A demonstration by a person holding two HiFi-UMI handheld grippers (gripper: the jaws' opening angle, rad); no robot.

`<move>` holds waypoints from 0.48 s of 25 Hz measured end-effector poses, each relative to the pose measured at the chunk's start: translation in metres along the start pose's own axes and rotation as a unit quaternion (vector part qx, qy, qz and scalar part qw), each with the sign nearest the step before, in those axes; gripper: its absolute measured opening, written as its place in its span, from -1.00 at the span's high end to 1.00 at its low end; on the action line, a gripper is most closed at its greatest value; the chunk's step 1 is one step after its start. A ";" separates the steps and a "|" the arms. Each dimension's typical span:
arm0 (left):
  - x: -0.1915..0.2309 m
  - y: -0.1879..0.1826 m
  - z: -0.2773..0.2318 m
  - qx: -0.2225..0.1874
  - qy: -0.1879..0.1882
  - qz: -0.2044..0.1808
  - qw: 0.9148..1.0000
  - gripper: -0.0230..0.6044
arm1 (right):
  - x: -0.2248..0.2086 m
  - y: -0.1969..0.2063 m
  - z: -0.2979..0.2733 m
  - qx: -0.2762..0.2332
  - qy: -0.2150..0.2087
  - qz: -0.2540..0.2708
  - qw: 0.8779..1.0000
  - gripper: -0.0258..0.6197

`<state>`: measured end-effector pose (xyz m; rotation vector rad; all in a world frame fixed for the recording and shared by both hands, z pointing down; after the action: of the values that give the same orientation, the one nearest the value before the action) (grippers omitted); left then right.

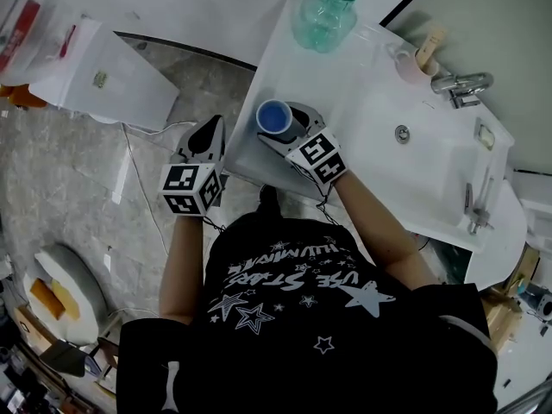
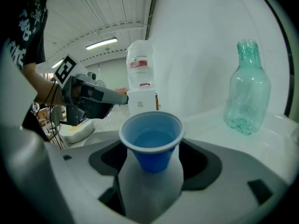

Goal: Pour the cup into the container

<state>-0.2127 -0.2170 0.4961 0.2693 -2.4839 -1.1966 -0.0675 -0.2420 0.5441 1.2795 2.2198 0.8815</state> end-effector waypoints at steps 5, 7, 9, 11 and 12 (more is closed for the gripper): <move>0.002 0.001 -0.003 0.003 0.002 0.003 1.000 0.90 | -0.002 -0.002 -0.003 -0.017 0.003 0.010 1.000 -0.07; 0.003 0.002 -0.004 0.004 0.003 0.003 1.000 0.90 | -0.002 -0.003 -0.004 -0.021 0.003 0.010 1.000 -0.03; 0.003 0.003 -0.004 0.006 0.003 0.004 1.000 0.90 | -0.001 -0.005 -0.003 -0.025 -0.001 0.006 1.000 -0.02; 0.003 0.003 -0.003 0.006 0.002 0.004 1.000 0.90 | -0.001 -0.006 -0.002 -0.025 0.000 0.006 1.000 0.00; 0.003 0.003 -0.003 0.007 0.002 0.003 1.000 0.90 | 0.000 -0.005 -0.002 -0.024 0.002 0.007 1.000 0.02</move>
<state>-0.2142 -0.2183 0.5011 0.2672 -2.4878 -1.1761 -0.0714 -0.2447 0.5416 1.2741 2.1818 0.9385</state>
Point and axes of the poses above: the fingertips, and each gripper's own axes: z backward along the fingers, x to its left, y out of its underside, the point moved 4 cm from there along z, backward along the fingers, and after that the axes turned 14 degrees about x, right-handed, at the moved point
